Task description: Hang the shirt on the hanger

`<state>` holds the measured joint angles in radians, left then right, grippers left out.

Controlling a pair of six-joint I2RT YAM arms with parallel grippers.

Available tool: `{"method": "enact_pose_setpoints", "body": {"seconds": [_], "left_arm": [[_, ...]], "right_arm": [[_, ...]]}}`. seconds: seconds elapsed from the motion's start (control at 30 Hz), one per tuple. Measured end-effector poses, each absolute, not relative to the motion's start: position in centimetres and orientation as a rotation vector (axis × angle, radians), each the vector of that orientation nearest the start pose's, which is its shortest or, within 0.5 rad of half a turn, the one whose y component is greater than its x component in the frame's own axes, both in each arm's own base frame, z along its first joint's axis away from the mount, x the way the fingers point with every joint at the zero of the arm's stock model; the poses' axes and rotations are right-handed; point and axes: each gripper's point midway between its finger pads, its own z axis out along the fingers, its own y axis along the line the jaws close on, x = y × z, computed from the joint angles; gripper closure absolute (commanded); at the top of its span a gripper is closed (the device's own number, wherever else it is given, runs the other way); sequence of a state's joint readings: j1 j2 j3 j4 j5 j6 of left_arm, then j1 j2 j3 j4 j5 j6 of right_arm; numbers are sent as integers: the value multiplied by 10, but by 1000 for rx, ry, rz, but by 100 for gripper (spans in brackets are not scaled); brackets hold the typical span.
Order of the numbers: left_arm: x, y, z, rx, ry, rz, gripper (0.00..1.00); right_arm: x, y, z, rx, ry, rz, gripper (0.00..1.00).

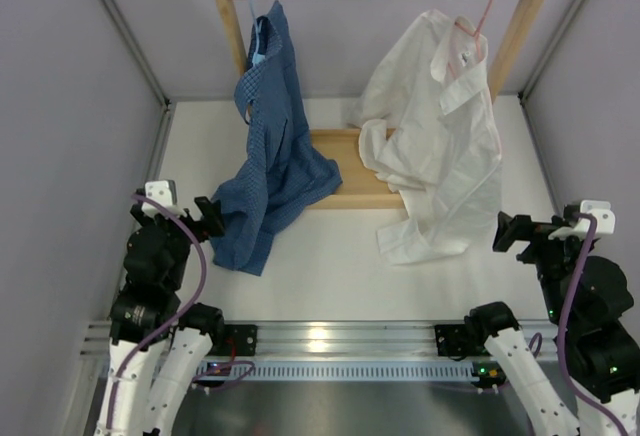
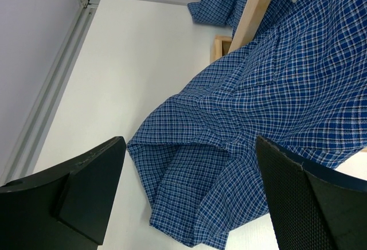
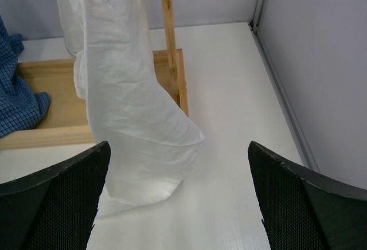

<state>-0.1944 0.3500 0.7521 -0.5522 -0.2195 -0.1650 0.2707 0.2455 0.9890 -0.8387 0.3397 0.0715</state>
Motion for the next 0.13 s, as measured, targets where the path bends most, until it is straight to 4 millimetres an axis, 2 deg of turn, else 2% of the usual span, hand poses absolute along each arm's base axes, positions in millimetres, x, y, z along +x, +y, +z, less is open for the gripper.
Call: {"method": "enact_pose_setpoints", "body": {"seconds": [0.13], "left_arm": [[215, -12, 276, -130, 1713, -86, 2]], "right_arm": [[149, -16, 323, 91, 1659, -24, 0]]}}
